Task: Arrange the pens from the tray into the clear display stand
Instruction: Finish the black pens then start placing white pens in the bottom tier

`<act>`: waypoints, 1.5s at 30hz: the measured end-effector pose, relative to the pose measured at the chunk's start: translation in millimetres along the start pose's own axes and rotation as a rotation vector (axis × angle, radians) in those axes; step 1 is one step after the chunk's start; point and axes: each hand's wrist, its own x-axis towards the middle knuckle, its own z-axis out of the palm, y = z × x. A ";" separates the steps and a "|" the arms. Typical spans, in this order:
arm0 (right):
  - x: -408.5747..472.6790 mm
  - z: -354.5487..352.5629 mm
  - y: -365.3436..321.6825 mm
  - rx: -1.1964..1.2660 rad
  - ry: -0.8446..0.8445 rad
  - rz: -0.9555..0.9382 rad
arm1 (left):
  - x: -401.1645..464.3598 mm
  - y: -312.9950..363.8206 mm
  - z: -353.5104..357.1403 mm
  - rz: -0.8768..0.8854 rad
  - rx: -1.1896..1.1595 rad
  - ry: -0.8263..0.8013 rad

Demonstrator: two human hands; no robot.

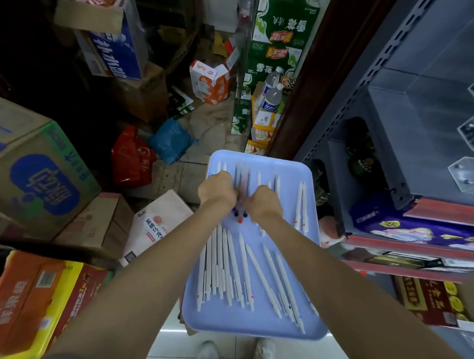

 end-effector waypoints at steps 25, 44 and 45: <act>-58.8 -81.8 8.6 0.720 -0.128 -0.202 | -52.5 18.1 -37.3 0.074 -1.098 -0.313; -105.6 -275.9 144.9 0.558 0.168 -0.401 | -141.4 243.7 -24.3 0.378 -1.296 -0.471; -104.5 -291.0 157.1 0.507 0.169 -0.396 | -144.0 261.3 -18.9 0.396 -1.239 -0.418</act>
